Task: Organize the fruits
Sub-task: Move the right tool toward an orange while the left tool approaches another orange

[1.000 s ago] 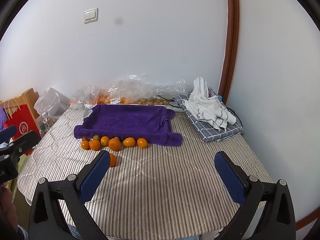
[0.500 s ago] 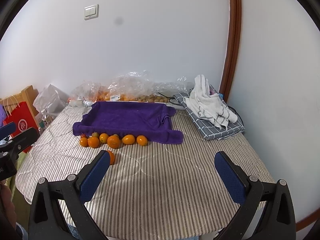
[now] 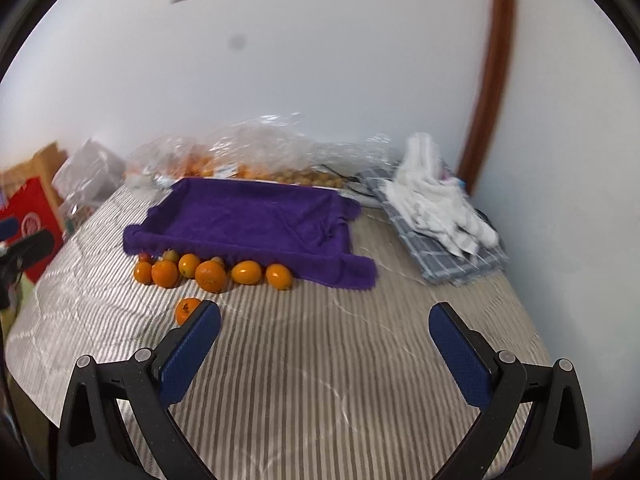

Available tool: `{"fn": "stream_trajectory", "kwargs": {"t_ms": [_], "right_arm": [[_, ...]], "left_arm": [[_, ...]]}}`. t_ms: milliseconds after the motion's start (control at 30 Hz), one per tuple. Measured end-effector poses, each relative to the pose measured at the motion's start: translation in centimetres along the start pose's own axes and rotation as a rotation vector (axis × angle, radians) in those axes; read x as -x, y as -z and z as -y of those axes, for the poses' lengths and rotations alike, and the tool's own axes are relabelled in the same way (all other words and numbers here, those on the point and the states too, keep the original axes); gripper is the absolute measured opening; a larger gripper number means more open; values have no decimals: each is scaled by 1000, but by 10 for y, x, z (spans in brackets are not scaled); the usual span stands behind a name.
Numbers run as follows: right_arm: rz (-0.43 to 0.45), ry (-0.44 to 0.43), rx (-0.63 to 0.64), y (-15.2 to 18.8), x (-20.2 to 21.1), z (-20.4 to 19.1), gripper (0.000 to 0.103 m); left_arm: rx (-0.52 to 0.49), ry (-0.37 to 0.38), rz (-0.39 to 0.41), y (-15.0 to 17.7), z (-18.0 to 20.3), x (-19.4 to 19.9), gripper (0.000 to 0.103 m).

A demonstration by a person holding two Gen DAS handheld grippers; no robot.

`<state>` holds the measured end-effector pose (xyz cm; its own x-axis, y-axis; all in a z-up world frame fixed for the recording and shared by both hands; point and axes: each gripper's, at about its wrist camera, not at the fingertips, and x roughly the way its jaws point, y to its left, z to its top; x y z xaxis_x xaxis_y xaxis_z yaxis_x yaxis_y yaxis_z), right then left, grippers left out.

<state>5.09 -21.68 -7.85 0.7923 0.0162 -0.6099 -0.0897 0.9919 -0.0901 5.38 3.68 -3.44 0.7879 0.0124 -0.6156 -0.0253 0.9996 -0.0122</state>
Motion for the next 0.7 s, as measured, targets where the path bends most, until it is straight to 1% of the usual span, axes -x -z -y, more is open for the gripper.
{"fn": "stream_trajectory", "kwargs": {"t_ms": [133,233,267,300,400,433,467,500,533,600,667,700], "right_arm": [[2,-36,18,-1,-32,-7,102],[-22,-43,42,-5,-57,-12,102],[-32,-44,46,-7,-66,-13,101],[-38,-45,50,-10,-75,-15,97],[-61,-52,53,-21,-99,-16,89],[-61,-58,41,-24,-106,-15,87],[-62,-65,26,-27,-114,-13,81],[-62,-76,9,-30,-121,-11,76],[-66,-90,-4,-32,-128,-9,75],[-87,-105,-8,-34,-140,-9,68],[-85,-125,9,-34,-148,-10,68],[-76,-122,23,-32,-152,-11,68]], "left_arm": [[18,-8,-37,0,-15,-34,102],[12,-16,-64,0,-23,-58,101],[8,-26,-71,-2,-25,-67,99],[3,-36,-72,-4,-28,-74,99],[6,-45,-73,-10,-34,-92,97],[13,-46,-83,-11,-36,-99,92],[23,-40,-97,-12,-39,-108,87],[29,-30,-110,-12,-41,-115,84],[37,-16,-123,-12,-44,-125,82],[45,-8,-127,-9,-47,-135,78],[36,8,-129,-5,-48,-144,73],[32,19,-129,-4,-48,-146,72]]}}
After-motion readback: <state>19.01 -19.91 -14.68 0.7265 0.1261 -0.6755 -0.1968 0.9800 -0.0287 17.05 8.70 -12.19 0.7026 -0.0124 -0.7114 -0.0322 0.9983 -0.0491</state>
